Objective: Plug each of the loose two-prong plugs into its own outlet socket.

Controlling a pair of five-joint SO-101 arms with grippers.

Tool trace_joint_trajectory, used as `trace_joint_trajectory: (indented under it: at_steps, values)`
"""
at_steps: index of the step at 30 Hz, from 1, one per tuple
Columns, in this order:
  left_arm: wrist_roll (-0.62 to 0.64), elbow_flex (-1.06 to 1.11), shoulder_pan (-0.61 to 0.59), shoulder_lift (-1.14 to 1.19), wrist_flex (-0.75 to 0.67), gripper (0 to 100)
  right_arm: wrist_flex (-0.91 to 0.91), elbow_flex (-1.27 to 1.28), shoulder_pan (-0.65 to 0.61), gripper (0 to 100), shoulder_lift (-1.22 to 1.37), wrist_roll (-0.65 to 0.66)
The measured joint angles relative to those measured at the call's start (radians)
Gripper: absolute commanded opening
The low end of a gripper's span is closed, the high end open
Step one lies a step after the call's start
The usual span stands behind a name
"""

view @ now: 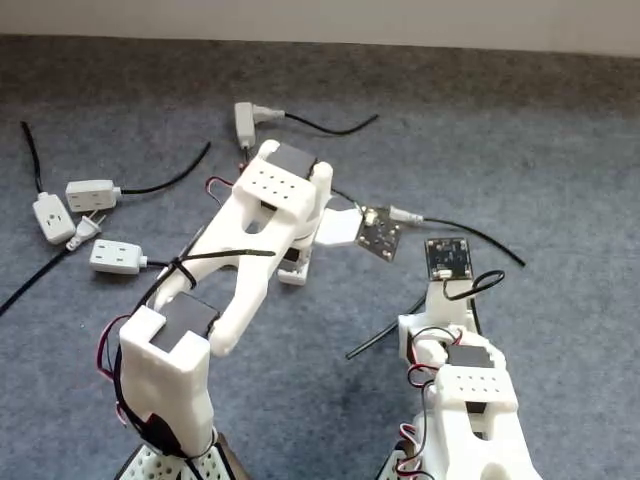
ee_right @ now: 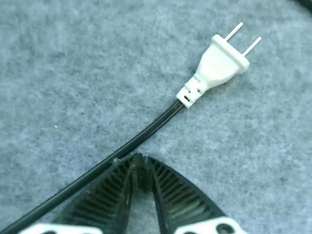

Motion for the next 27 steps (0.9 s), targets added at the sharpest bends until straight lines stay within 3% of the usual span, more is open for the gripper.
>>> trace_joint_trajectory:
  at_steps: [27]
  values:
    - [0.000,-0.086,-0.021,0.074,0.072,1,0.000,0.000,0.000,0.7,0.000,0.000]
